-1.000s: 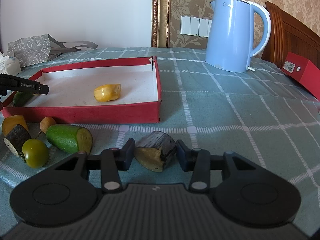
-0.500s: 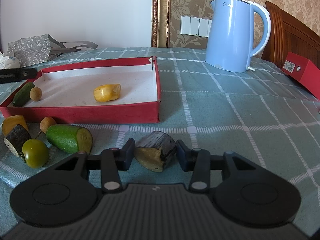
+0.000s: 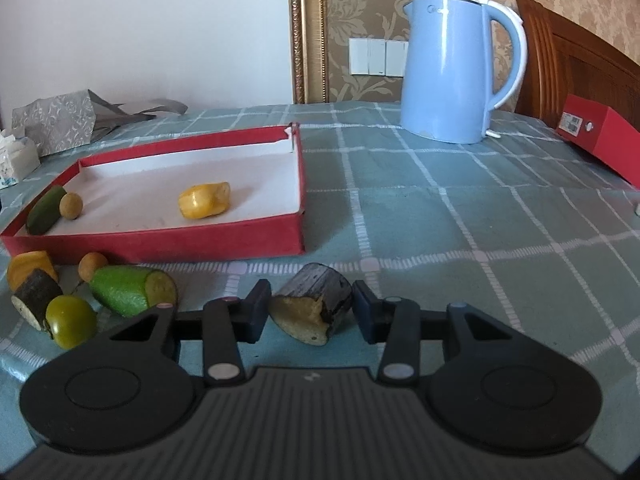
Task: Organize fruits
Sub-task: 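Carry the round yellow fruit into the tray and open the left gripper, then carry the cut log piece into the tray and open the right gripper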
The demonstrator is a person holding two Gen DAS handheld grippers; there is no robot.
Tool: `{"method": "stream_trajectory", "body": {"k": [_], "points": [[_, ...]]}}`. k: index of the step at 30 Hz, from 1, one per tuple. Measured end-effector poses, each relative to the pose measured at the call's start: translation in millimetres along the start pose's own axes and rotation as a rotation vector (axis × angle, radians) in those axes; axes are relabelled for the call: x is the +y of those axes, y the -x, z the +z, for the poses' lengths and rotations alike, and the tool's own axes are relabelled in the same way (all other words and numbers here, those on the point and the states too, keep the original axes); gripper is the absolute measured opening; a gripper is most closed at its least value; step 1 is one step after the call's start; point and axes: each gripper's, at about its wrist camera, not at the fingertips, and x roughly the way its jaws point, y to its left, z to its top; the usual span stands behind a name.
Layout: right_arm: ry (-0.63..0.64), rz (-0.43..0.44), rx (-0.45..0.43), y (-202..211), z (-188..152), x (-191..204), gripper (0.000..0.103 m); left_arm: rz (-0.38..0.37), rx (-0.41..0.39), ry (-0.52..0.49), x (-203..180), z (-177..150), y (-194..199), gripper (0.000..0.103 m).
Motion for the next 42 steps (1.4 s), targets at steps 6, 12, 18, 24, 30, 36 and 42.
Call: {"method": "stream_trajectory", "body": {"k": [6, 12, 18, 24, 30, 36, 42], "points": [[-0.015, 0.004, -0.027, 6, 5, -3, 0.041, -0.007, 0.01, -0.005, -1, -1, 0, 0.091], [0.036, 0.019, -0.067, 12, 19, 13, 0.041, -0.01, 0.069, -0.014, -1, -4, -7, 0.091], [0.118, 0.04, -0.093, 5, 48, 36, 0.041, -0.02, 0.113, 0.057, 10, -3, -14, 0.091], [0.206, 0.105, -0.048, -24, 75, 67, 0.041, -0.034, 0.168, 0.148, 24, -4, -22, 0.091], [0.331, 0.163, 0.022, -59, 83, 112, 0.041, -0.032, 0.169, 0.159, 24, -4, -23, 0.091], [0.394, 0.182, 0.092, -89, 81, 142, 0.041, -0.04, 0.182, 0.139, 20, -5, -25, 0.091], [0.4, 0.153, 0.028, -81, 81, 142, 0.082, -0.045, 0.179, 0.133, 19, -6, -24, 0.091]]}}
